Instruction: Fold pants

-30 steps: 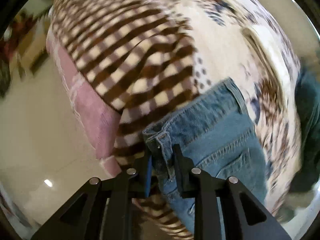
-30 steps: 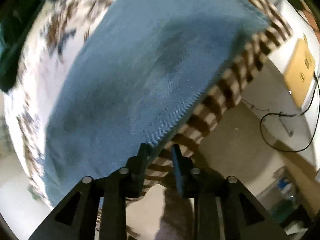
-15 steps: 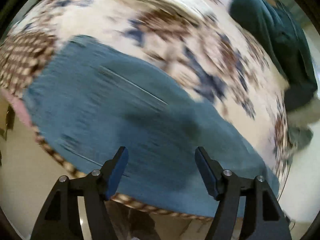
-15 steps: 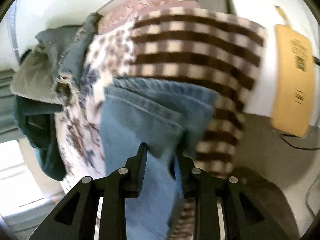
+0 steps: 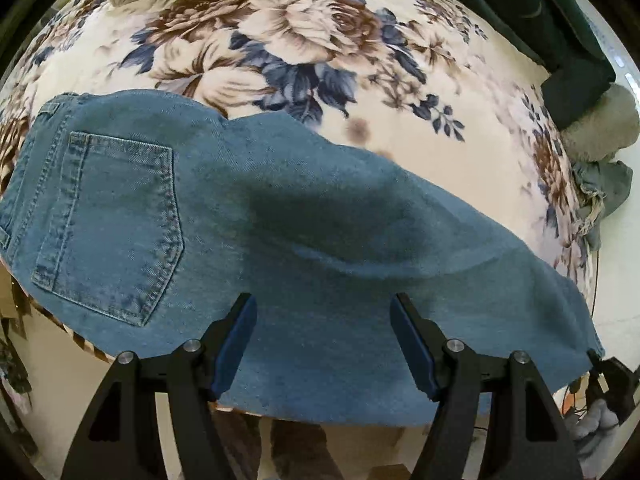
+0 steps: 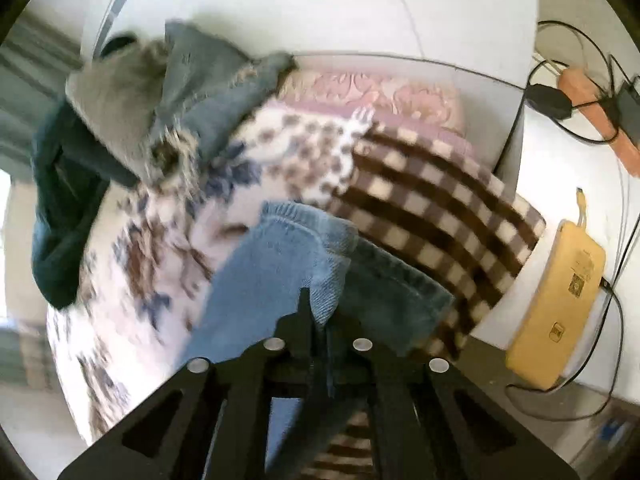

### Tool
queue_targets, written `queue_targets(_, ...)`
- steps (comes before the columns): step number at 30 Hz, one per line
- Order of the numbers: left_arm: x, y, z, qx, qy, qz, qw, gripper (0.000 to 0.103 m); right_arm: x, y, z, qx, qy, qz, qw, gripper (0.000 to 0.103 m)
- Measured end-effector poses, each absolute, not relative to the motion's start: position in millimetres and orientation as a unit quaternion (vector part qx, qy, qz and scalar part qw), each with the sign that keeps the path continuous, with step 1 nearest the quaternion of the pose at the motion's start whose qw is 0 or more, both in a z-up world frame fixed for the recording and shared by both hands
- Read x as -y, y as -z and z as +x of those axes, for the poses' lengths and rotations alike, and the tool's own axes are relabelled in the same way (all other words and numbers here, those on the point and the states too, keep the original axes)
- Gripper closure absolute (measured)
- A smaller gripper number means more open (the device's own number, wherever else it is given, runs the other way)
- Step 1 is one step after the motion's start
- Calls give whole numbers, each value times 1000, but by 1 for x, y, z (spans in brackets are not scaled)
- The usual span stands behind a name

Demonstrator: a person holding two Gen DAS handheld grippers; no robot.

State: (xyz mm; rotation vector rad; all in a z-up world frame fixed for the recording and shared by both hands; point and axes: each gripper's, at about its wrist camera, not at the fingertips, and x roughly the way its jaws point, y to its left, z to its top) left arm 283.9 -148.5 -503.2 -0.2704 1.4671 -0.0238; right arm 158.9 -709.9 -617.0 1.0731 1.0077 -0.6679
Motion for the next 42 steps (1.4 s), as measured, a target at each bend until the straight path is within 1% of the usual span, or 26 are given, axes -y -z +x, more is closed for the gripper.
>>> queue_targets(1,148,506,285,-669,10,-124,733,36,716,625,152,-453,290,502,678,85)
queue_targets(2,148,509,285,-671,9,-126,731,36,722,636,150,-447,278,534,662,79)
queue_targets(4,149,514,286,-676,10,-126,725,36,736,648,142,-405,285,585,642,78)
queue_targets(6,149,518,286,-679,11,-127,723,36,740,648,137,-380,303,599,636,78)
queue_targets(7,149,520,286,-681,11,-126,722,36,741,644,134,-371,324,595,635,82)
queue_targets(8,149,521,286,-682,11,-126,721,36,741,640,131,-370,342,585,635,96)
queue_targets(11,149,526,286,-684,11,-128,718,36,737,620,127,-383,360,543,655,96)
queue_targets(12,148,527,287,-685,11,-129,717,36,734,617,128,-405,370,515,659,96)
queue_targets(14,146,527,287,-685,10,-128,718,36,732,625,130,-436,375,499,648,95)
queue_targets(16,144,529,287,-685,8,-130,717,36,736,642,126,-461,371,515,620,87)
queue_targets(19,136,534,288,-691,2,-141,709,36,733,634,129,-471,376,504,619,63)
queue_targets(20,134,535,288,-695,1,-143,705,36,726,622,136,-477,377,479,633,47)
queue_targets(21,130,535,288,-699,-1,-145,701,36,720,612,139,-482,373,462,645,40)
queue_targets(24,118,528,286,-699,0,-146,700,36,687,581,173,-507,338,393,688,40)
queue_targets(26,108,523,285,-695,0,-143,704,36,668,573,200,-526,301,361,709,40)
queue_targets(28,99,521,286,-693,-4,-130,709,36,647,578,230,-552,250,349,715,40)
queue_targets(31,87,524,288,-690,-11,-113,714,36,601,607,284,-614,130,346,697,40)
queue_targets(34,75,531,291,-689,-21,-116,715,36,547,635,324,-672,45,290,680,40)
queue_targets(36,69,534,293,-688,-25,-115,716,36,529,654,335,-703,71,221,672,42)
queue_targets(38,63,539,293,-689,-29,-116,714,36,537,662,336,-707,119,182,673,45)
queue_targets(39,60,541,293,-690,-29,-117,713,36,547,662,335,-705,155,166,672,45)
queue_targets(42,56,546,293,-693,-26,-117,711,36,589,659,321,-692,245,161,659,45)
